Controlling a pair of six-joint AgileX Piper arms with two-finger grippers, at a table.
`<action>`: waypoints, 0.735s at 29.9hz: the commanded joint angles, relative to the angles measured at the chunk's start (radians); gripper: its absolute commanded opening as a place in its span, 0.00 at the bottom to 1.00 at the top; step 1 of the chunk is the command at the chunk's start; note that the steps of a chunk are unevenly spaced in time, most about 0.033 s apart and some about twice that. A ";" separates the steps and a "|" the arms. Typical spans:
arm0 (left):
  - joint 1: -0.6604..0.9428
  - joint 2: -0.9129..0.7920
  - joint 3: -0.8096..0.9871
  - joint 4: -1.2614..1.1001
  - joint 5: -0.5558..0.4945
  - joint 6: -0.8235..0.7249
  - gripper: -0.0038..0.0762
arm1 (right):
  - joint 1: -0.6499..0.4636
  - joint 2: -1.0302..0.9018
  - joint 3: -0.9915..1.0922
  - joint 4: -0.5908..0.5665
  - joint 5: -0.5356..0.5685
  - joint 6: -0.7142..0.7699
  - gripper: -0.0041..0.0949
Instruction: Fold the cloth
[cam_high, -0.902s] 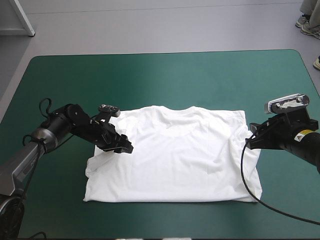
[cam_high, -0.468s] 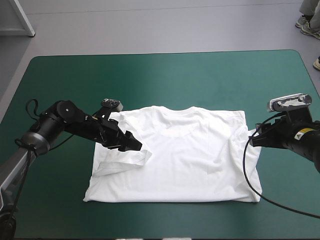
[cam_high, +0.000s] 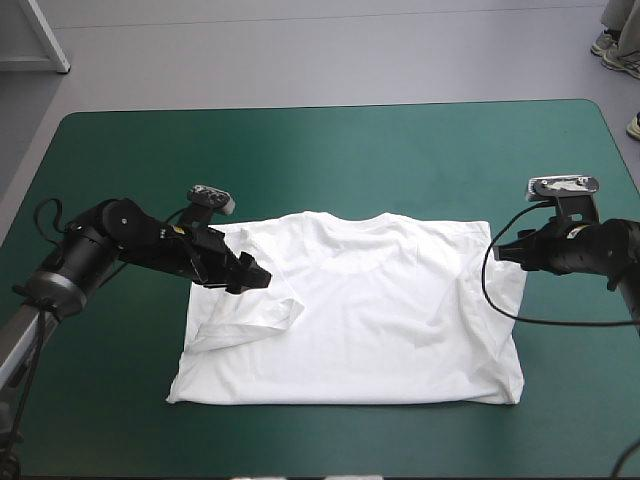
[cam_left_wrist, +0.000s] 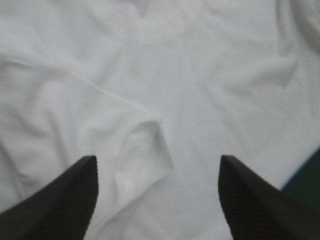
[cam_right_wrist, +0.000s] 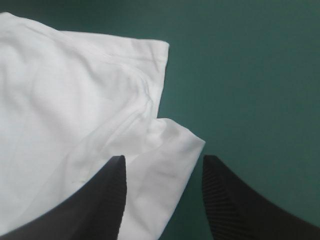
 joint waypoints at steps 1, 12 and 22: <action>-0.003 -0.102 -0.041 0.077 -0.121 -0.064 0.67 | -0.084 0.103 -0.031 0.168 -0.047 -0.133 0.49; -0.003 -0.157 -0.039 0.309 -0.187 -0.195 0.67 | -0.114 0.295 -0.031 0.209 -0.069 -0.220 0.49; -0.003 -0.157 -0.039 0.334 -0.207 -0.210 0.67 | -0.114 0.301 -0.031 0.173 -0.088 -0.211 0.07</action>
